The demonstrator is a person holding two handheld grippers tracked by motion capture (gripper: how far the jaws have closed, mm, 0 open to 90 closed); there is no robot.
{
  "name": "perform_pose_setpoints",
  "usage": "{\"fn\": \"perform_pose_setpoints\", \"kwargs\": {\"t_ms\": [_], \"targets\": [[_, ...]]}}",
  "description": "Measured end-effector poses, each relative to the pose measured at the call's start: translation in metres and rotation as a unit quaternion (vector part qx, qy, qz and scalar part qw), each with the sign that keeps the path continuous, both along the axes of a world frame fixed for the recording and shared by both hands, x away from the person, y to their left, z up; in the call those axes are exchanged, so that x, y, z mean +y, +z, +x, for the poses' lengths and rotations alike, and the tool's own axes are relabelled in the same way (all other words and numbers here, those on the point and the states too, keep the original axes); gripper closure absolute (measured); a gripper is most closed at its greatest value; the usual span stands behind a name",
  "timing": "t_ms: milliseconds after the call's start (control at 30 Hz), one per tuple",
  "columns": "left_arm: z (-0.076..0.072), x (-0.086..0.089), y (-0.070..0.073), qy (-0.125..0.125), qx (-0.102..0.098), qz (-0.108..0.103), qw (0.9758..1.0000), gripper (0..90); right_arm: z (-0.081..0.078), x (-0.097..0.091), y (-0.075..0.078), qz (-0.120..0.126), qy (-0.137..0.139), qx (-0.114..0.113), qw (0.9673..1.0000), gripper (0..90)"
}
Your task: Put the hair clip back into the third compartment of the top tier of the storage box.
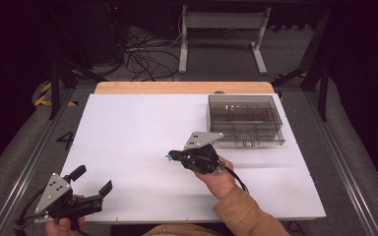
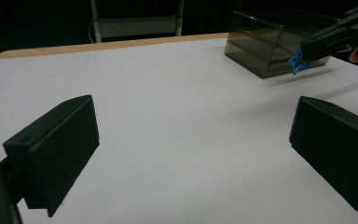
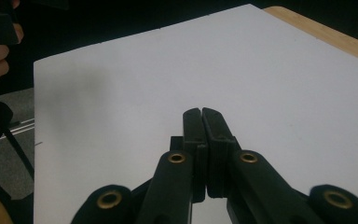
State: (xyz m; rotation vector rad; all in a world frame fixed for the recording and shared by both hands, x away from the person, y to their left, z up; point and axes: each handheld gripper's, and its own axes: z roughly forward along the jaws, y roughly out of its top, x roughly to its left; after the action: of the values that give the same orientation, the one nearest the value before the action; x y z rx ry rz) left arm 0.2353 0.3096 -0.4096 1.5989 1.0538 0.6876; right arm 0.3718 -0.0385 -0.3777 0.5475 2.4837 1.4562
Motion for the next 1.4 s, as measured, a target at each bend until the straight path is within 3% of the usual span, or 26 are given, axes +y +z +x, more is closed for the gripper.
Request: {"fn": "perform_pose_setpoints", "kwargs": {"t_ms": [467, 967, 1400], "targets": [[0.0, 0.0, 0.0, 0.0, 0.001, 0.001, 1.0, 2.2, 0.0, -0.036, 0.008, 0.005, -0.039, -0.012, 0.9992, 89.2], [0.0, 0.0, 0.0, 0.0, 0.002, 0.002, 1.0, 2.2, 0.0, -0.056, 0.015, 0.009, -0.061, -0.024, 0.9978, 89.2], [0.001, -0.001, -0.001, 0.0, 0.002, 0.005, 1.0, 2.3, 0.007, -0.092, 0.029, 0.013, -0.111, -0.037, 0.993, 89.1]]}}
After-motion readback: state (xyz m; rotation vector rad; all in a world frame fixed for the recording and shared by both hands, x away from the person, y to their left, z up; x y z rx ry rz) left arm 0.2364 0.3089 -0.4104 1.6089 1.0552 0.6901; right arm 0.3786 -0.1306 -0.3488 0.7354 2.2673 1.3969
